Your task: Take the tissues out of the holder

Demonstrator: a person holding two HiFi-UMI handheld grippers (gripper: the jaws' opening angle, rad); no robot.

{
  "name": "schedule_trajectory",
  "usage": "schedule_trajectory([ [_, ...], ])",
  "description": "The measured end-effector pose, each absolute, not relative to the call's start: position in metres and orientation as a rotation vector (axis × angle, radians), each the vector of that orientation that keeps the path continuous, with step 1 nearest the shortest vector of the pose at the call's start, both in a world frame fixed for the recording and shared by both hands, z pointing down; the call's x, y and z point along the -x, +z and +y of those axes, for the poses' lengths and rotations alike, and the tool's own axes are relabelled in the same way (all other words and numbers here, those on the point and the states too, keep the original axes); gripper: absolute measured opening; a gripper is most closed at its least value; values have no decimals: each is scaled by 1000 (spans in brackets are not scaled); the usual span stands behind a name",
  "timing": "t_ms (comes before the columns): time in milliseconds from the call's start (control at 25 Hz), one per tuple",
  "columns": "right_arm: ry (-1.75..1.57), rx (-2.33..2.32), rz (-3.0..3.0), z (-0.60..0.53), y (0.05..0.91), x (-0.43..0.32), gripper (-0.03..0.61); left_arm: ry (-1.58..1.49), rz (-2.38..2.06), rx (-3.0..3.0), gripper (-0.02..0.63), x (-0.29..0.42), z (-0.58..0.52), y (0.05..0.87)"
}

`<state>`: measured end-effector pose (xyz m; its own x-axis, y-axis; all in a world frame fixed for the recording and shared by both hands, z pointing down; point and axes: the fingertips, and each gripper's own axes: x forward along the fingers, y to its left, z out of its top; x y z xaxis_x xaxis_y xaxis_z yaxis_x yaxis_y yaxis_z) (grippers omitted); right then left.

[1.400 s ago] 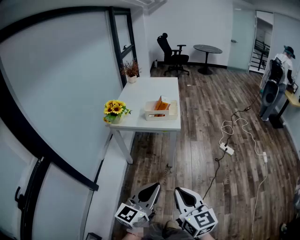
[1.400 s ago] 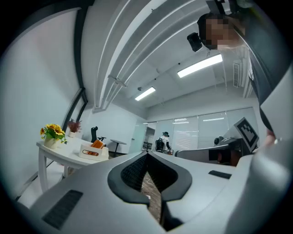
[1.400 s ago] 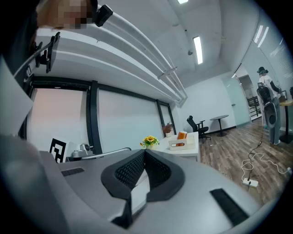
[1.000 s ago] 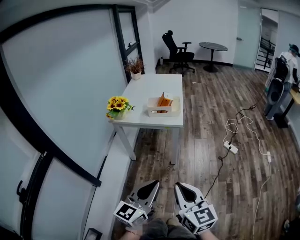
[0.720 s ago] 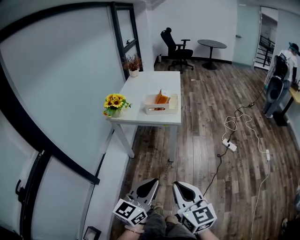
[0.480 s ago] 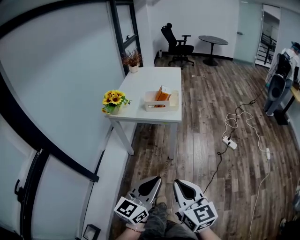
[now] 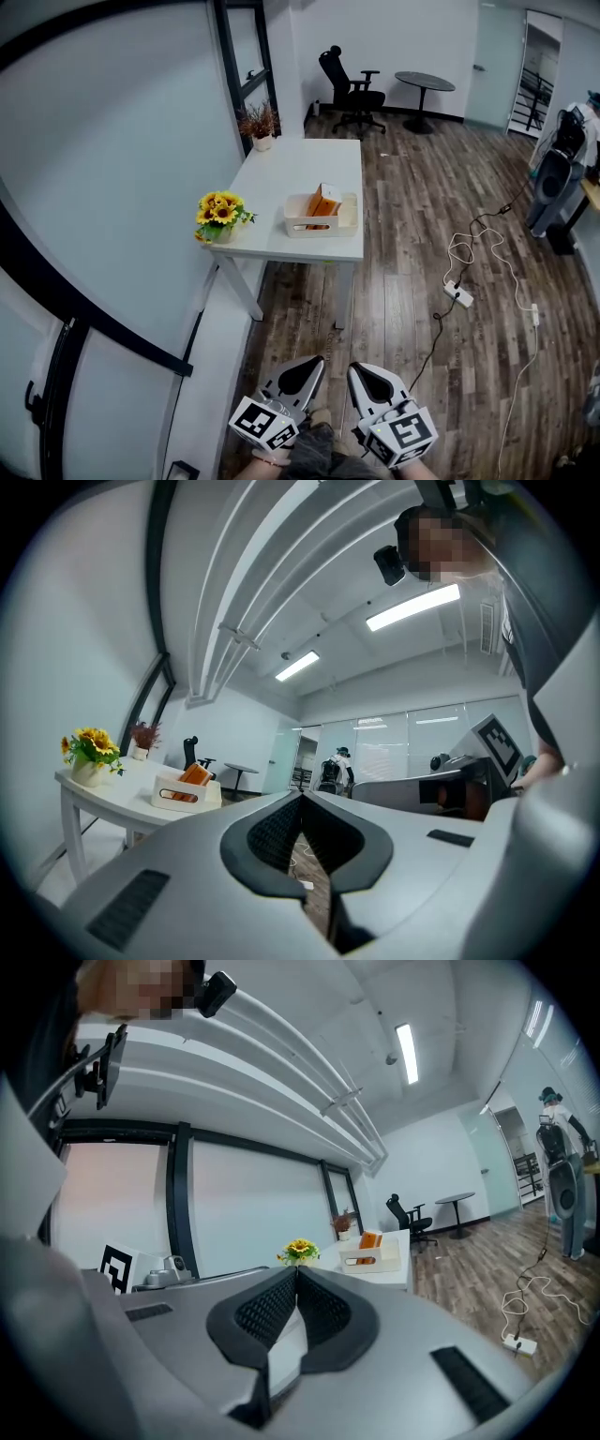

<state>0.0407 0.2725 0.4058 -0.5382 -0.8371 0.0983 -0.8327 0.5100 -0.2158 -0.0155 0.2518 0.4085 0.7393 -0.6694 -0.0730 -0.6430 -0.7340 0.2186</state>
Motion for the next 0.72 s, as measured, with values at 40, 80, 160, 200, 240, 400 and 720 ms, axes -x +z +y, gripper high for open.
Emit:
schedule_trajectory([
  [40, -382, 1499, 2715, 266, 405, -40, 6, -221, -1047, -2763, 8, 15, 244, 408],
  [80, -392, 1499, 2715, 258, 405, -39, 6, -223, -1041, -2765, 8, 15, 236, 408],
  [160, -392, 1511, 2701, 243, 407, -40, 6, -228, -1030, -2769, 8, 16, 221, 407],
  [200, -396, 1519, 2694, 236, 408, -40, 6, -230, -1027, -2771, 8, 16, 214, 406],
  [240, -403, 1527, 2687, 228, 408, -40, 6, -231, -1026, -2773, 8, 18, 206, 405],
  [400, -401, 1550, 2683, 201, 410, -38, 6, -242, -1039, -2772, 8, 26, 177, 403],
  [720, -451, 1600, 2643, 163, 418, -37, 6, -246, -1013, -2775, 8, 36, 136, 407],
])
